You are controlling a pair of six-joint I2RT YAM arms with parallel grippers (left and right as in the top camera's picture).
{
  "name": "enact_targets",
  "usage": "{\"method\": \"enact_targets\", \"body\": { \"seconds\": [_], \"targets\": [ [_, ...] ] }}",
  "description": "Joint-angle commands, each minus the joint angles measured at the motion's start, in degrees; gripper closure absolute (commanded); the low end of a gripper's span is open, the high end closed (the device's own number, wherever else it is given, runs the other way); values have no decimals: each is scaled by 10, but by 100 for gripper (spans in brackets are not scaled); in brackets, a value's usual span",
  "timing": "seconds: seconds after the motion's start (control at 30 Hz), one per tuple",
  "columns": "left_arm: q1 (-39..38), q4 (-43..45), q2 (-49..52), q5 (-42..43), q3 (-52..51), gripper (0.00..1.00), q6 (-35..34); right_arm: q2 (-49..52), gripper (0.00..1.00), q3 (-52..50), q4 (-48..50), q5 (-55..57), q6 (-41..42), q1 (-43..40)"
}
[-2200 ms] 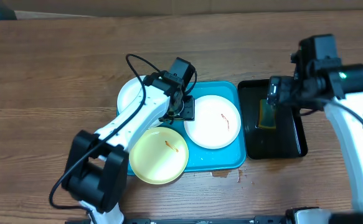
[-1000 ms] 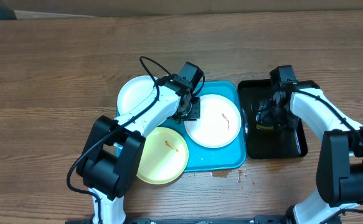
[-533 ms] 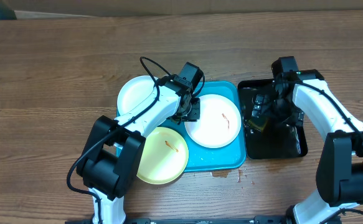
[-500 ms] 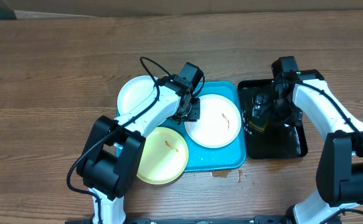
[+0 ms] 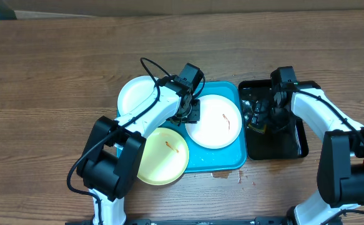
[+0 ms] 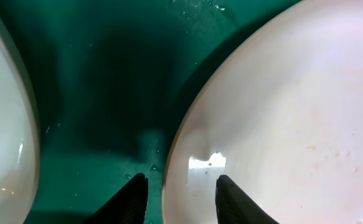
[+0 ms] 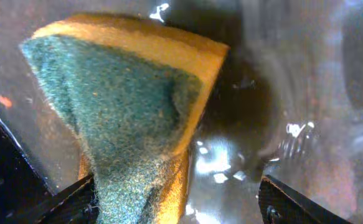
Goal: Clean dirty plates on tray and stack at the side
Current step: 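Lower the right gripper into the black tray and grasp the sponge, then lift the sponge with the right gripper out of the water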
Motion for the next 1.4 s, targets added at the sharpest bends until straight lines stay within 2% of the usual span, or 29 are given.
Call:
{"method": "enact_targets", "body": {
  "seconds": [0.0, 0.13, 0.23, 0.37, 0.57, 0.8, 0.9, 0.93, 0.97, 1.0, 1.03, 1.07, 1.1, 1.13, 1.2, 1.37],
  "targets": [
    [-4, -3, 7, 0, -5, 62, 3, -18, 15, 47, -35, 14, 3, -4],
    [-4, -3, 7, 0, -5, 61, 3, -34, 13, 110, -96, 15, 4, -4],
    [-4, -3, 7, 0, -5, 60, 3, -39, 2, 132, -136, 15, 4, -4],
    [-4, -5, 7, 0, -5, 59, 3, -38, 0, 123, -148, 7, 5, -4],
    [-4, -3, 7, 0, -5, 59, 3, -37, 2, 55, -73, -21, 38, 0],
    [-4, -5, 7, 0, -5, 59, 3, -37, 12, -45, 53, -19, 37, 3],
    [-4, -6, 7, 0, -5, 59, 3, -36, 23, -68, 81, -19, 37, 3],
    [-4, -6, 7, 0, -5, 59, 3, -36, 45, -71, 84, -18, 37, 3],
    [-4, -6, 7, 0, -5, 59, 3, -36, 87, -71, 84, -11, 37, 3],
    [-4, -7, 7, 0, -5, 59, 3, -36, 96, -70, 83, -3, 37, 3],
    [-4, -7, 7, 0, -5, 59, 3, -36, 96, -66, 82, 3, 37, 2],
    [-4, -7, 7, 0, -5, 59, 3, -36, 91, -61, 81, 5, 34, 2],
    [-4, -7, 7, 0, -5, 58, 3, -36, 55, -53, 77, 5, 34, 2],
    [-4, -7, 7, 0, -5, 58, 3, -36, 26, -46, 73, 5, 34, 2],
    [-4, -7, 7, 0, -5, 55, 3, -36, 15, -29, 66, 5, 27, 2],
    [-4, -7, 7, 0, -5, 53, 3, -36, 6, -16, 102, 16, 0, 2]
  ]
}}
